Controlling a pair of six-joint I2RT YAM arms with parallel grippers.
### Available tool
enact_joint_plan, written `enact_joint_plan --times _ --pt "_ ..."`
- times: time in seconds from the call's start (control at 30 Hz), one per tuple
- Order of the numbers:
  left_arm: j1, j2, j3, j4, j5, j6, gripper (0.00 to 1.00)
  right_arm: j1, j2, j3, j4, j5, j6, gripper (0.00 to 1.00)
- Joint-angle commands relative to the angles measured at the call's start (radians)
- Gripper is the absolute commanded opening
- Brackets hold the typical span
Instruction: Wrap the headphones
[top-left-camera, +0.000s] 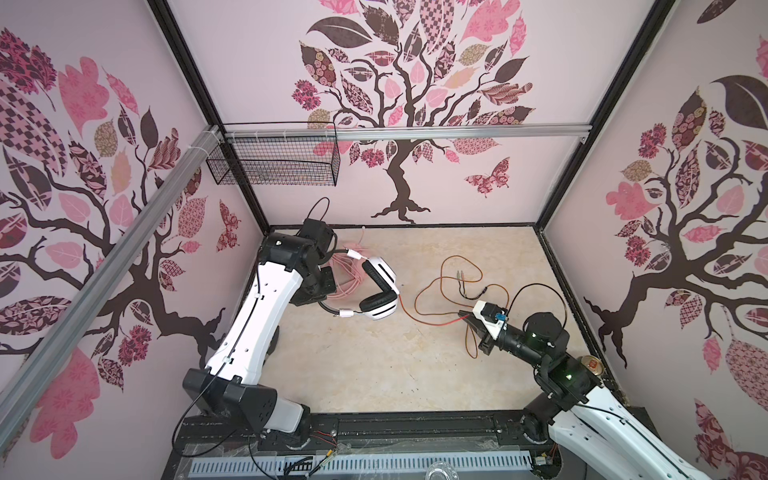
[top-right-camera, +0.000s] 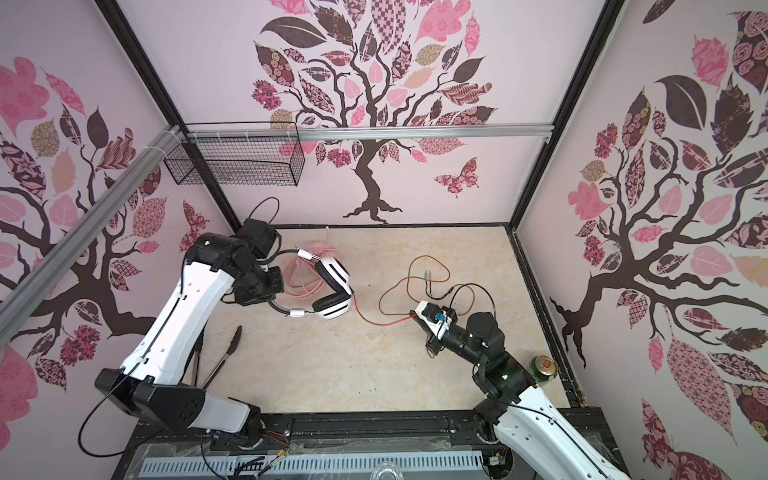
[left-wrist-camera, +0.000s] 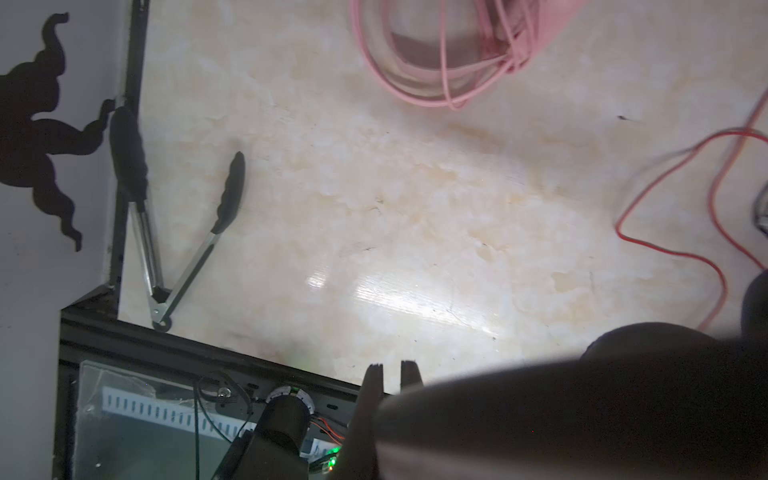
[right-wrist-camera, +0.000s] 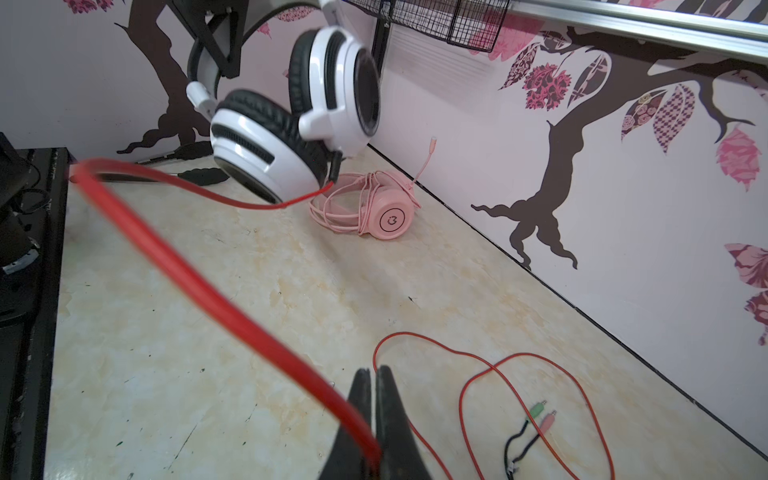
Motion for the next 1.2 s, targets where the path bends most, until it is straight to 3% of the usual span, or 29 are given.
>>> enact_joint_plan --times 0.0,0.1,0.3,0.5,0.77,0.9,1.17 --pt "-0.033 -0.003 -0.059 0.037 -0.107 -0.046 0.00 0.019 0.066 0.132 -0.194 0.007 -0.059 0.00" --pt "-0.099 0.025 -0.089 0.035 -0.159 -0.094 0.00 0.070 0.152 0.239 -0.231 0.025 -0.138 0.00" --pt "-0.237 0.108 -0.065 0.032 -0.087 -0.152 0.00 0.089 0.272 0.373 -0.245 0.009 -0.159 0.00" --pt "-0.390 0.186 -0.013 -0.001 -0.097 -0.175 0.00 0.089 0.285 0.387 -0.254 0.017 -0.133 0.00" --pt "-0.576 0.173 -0.031 0.027 -0.071 -0.157 0.00 0.089 0.321 0.354 -0.180 0.055 -0.044 0.00" --pt "-0.618 0.137 -0.070 0.048 -0.035 -0.150 0.00 0.089 0.389 0.360 -0.122 0.040 -0.007 0.00" --pt "-0.620 0.053 -0.126 0.093 0.032 -0.129 0.00 0.089 0.518 0.389 -0.049 0.014 0.028 0.00"
